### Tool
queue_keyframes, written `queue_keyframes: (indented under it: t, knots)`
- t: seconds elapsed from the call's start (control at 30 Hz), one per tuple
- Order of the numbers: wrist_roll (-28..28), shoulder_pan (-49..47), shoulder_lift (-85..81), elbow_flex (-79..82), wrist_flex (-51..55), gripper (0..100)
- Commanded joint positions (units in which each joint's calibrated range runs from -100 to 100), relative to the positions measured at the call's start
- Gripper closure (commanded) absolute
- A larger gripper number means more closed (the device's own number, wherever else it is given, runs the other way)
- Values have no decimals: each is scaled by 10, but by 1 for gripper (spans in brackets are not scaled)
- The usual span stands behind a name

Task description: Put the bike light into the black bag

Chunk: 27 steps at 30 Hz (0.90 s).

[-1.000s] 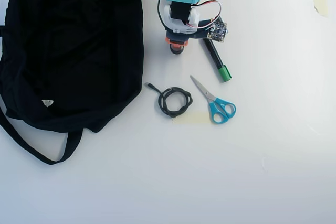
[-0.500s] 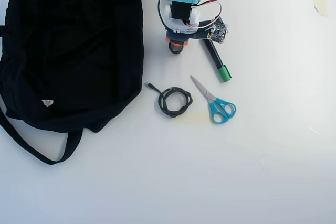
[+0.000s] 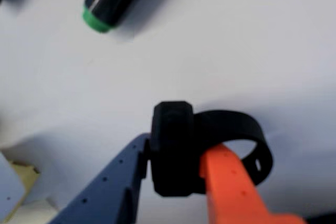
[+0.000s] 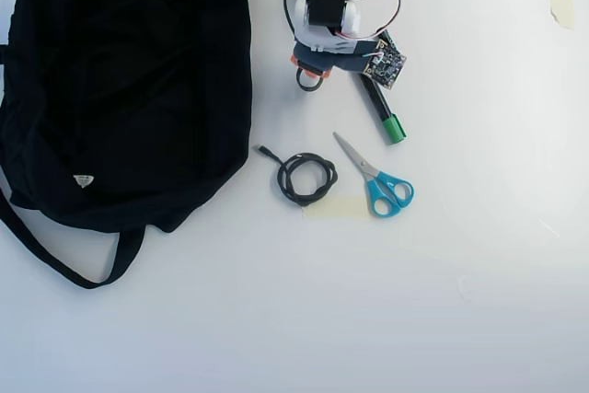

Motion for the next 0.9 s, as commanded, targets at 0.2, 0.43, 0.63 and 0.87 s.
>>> queue_keyframes:
  t: [0.2, 0.43, 0.63, 0.87]
  knots:
    - [-96, -39, -63, -24, 7, 98]
    - [-236, -55, -157, -24, 6, 98]
    - [-316, -61, -245, -17, 3, 98]
    - [-339, -54, -296, -15, -12, 98]
